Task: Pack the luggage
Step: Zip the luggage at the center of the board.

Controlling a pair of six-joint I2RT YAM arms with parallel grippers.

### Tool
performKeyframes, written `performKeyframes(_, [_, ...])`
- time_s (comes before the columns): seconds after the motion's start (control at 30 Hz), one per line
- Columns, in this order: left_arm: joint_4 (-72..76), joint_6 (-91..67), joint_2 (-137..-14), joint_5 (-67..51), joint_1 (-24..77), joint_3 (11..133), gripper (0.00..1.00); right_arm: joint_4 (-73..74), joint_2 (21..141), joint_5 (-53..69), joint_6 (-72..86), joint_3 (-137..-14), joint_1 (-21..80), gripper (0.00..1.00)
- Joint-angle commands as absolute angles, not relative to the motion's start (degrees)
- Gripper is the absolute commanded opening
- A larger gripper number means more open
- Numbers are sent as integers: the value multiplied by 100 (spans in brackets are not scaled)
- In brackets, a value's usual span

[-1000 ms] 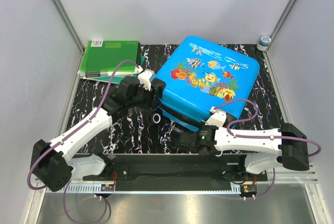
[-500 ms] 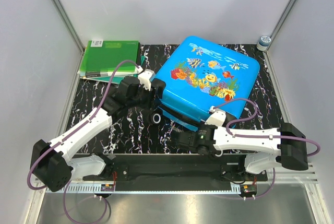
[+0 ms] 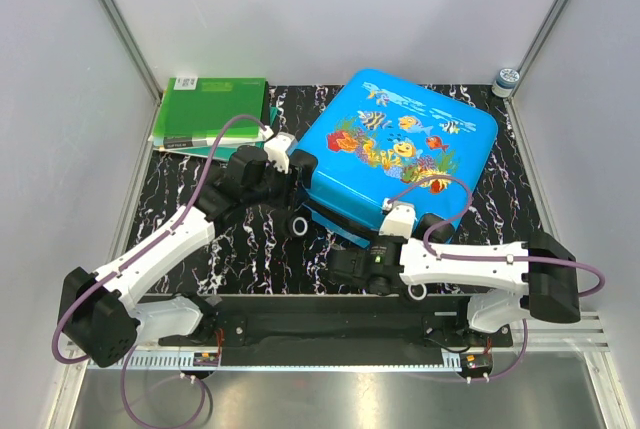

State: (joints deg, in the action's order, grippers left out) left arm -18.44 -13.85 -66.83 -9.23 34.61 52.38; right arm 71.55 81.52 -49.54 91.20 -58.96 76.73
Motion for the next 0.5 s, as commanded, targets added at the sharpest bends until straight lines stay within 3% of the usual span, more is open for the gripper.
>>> performKeyframes(0.0, [220, -1222, -6258, -2030, 3621, 5880, 0, 6206, 8138, -5932, 8289, -6433, 7708, 0])
performKeyframes(0.47, [308, -1327, -6258, -2232, 3665, 5827, 0, 4527, 8350, -5994, 6601, -6750, 7506, 0])
